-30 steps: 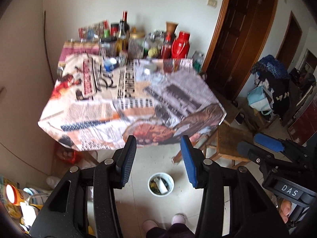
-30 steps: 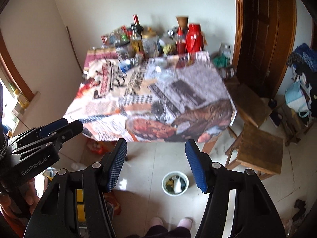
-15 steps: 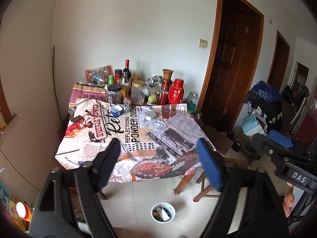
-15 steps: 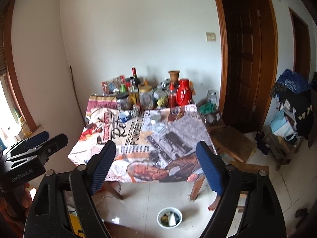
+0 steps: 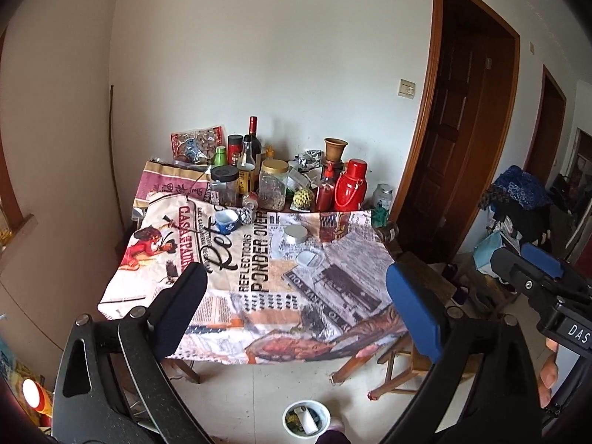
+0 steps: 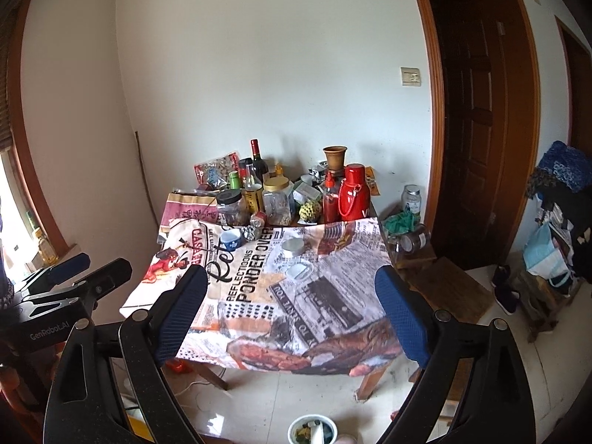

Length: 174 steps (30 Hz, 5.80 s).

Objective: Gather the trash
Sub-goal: 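Move both tools back to the table toward the blue cup and clear container, then grasp the blue-white cup rim with left gripper while right gripper grasps the clear container rim, then lift and carry the cup and clear container with both grippers toward the bucket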

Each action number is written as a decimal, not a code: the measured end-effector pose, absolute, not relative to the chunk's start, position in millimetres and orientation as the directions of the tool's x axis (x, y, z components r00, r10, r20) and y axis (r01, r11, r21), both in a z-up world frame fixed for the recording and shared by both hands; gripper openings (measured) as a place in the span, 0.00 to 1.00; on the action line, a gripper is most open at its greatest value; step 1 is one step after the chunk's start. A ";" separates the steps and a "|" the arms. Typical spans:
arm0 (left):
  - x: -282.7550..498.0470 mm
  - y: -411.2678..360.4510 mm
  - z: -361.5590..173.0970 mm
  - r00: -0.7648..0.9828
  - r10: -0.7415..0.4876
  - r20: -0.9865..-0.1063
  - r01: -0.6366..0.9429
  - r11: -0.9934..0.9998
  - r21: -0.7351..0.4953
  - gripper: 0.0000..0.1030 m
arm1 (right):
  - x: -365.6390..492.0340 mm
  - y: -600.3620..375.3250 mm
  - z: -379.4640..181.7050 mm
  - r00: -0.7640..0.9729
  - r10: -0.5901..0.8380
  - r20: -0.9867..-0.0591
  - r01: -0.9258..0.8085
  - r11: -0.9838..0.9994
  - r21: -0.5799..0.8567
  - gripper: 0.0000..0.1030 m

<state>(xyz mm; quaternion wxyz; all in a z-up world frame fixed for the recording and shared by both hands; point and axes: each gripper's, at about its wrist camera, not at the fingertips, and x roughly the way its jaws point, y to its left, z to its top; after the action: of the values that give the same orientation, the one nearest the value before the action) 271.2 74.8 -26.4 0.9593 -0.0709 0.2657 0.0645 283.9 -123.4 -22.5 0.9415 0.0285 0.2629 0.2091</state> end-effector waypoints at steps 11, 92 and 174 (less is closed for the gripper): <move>386.8 50.4 -18.3 0.841 0.153 -0.520 -0.242 0.964 -0.108 0.95 | 391.9 -140.3 -14.6 0.734 0.462 -0.498 -0.462 0.877 0.131 0.88; 660.5 268.8 -208.8 0.571 0.115 -0.813 -0.363 0.923 -0.125 0.04 | 592.8 -38.6 -207.4 0.453 0.258 -0.854 -0.251 0.955 0.156 0.03; 258.5 72.6 -315.2 0.448 -0.075 -0.891 -0.172 0.971 -0.168 0.04 | 263.3 -120.2 -264.4 0.466 0.274 -0.841 -0.339 0.933 0.116 0.03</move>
<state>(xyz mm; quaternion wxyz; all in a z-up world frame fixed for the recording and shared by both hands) 258.5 72.6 -315.2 0.8426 -0.1177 0.5248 0.0285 263.3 -120.2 -264.4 0.8554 -0.0338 0.4847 0.1792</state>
